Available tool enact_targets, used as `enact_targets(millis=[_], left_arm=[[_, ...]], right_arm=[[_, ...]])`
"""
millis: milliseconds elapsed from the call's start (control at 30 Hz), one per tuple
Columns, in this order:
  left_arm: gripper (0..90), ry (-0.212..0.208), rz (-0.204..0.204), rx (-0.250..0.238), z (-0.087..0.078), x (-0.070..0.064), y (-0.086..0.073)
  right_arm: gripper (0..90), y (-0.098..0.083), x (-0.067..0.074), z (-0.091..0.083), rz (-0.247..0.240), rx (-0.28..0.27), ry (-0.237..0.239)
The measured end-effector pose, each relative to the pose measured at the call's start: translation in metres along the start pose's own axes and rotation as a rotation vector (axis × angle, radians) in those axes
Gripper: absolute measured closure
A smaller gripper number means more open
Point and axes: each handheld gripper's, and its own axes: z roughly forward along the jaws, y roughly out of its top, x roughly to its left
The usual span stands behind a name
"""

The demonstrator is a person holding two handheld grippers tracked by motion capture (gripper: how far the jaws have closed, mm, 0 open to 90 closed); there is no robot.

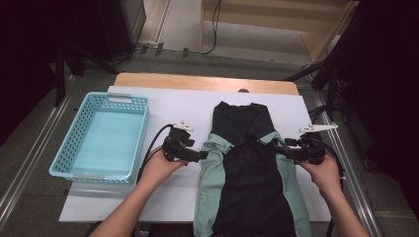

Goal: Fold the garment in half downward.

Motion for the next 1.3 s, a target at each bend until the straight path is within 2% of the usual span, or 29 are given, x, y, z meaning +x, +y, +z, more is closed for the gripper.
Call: enact_targets(millis=[500, 867, 967, 1300], left_arm=[[24.5, 0.043, 0.009, 0.002, 0.009, 0.005, 0.014], [24.3, 0.044, 0.006, 0.009, 0.015, 0.008, 0.025], [24.3, 0.039, 0.014, 0.003, 0.016, 0.006, 0.029], [24.4, 0.067, 0.047, 0.005, 0.020, 0.002, 0.040]], right_arm=[[32.7, -0.002, -0.007, 0.000, 0.011, -0.017, -0.027], [31.6, 0.001, -0.014, 0.003, 0.018, -0.029, -0.032], [31.6, 0.003, -0.015, 0.005, 0.021, -0.032, -0.039], [30.8, 0.009, -0.019, 0.009, 0.026, -0.041, -0.047]])
